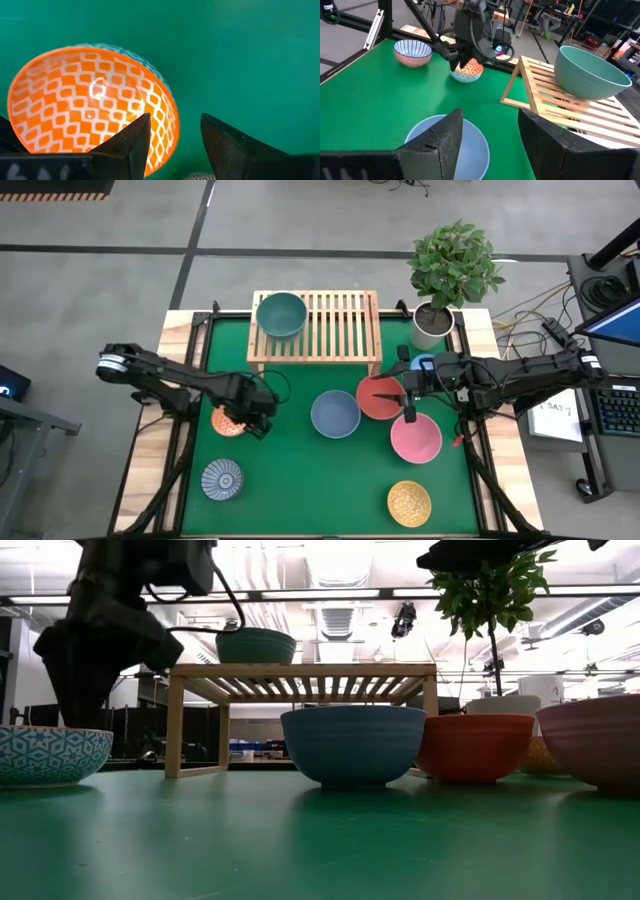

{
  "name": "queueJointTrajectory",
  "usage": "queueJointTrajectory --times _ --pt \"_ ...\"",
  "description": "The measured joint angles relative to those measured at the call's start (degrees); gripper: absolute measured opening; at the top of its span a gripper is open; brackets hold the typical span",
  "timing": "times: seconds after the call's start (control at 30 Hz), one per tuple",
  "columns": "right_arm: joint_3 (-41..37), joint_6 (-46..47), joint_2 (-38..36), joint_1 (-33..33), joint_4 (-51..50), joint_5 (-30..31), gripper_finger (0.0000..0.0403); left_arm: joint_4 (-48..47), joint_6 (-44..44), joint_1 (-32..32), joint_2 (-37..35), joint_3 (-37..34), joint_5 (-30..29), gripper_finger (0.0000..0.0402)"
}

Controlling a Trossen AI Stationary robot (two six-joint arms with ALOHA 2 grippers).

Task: Place and stack bowls onto a shelf
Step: Put the small orange bowl on the shelf

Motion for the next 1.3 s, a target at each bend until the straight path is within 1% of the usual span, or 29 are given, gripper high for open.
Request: queueJointTrajectory --times 0.13,0.27,0.4,0.57,0.63,0.77,0.83,0.9,1.07,1.17,1.2,1.3 --pt "0.0 0.0 0.0 0.0 0.0 0.0 0.0182 0.3 0.6 0.0 2.2 0.0 -2.1 0.0142" --pt "0.0 0.1 0.0 0.0 -0.2 0.0 0.0182 1.6 0.7 -0.4 3.6 0.0 -2.7 0.0116" --pt "0.0 0.1 0.0 0.0 -0.3 0.0 0.0182 1.9 0.6 -0.8 4.7 0.0 -2.7 0.0076" --pt "0.0 0.1 0.0 0.0 -0.4 0.0 0.0182 2.1 -0.4 -1.6 5.2 0.0 -3.4 0.0014" --pt "0.0 0.1 0.0 0.0 -0.4 0.0 0.0182 2.3 -0.4 -2.0 4.9 0.0 -4.6 0.0008" --pt "0.0 0.1 0.0 0.0 -0.4 0.0 0.0182 1.6 -0.5 -3.0 4.4 1.0 -3.8 0.0005" --pt "0.0 0.1 0.0 0.0 -0.4 0.0 0.0182 0.5 1.0 -3.7 4.2 3.3 -2.7 0.0004" --pt "0.0 0.1 0.0 0.0 -0.4 0.0 0.0182 -2.0 4.8 -4.6 4.1 6.5 -2.0 0.0004" --pt "0.0 0.1 0.0 0.0 -0.4 0.0 0.0182 -7.5 19.7 -8.5 4.1 17.5 -2.2 0.0003" --pt "0.0 0.1 0.0 0.0 -0.4 0.0 0.0182 -8.9 26.0 -9.3 4.6 25.0 -2.6 0.0003" --pt "0.0 0.1 0.0 0.0 -0.4 0.0 0.0182 -8.4 27.9 -9.3 4.9 27.7 -3.6 0.0002" --pt "0.0 0.2 0.0 0.0 -0.4 0.0 0.0182 -8.1 34.6 -9.1 6.4 35.5 -8.8 0.0002"
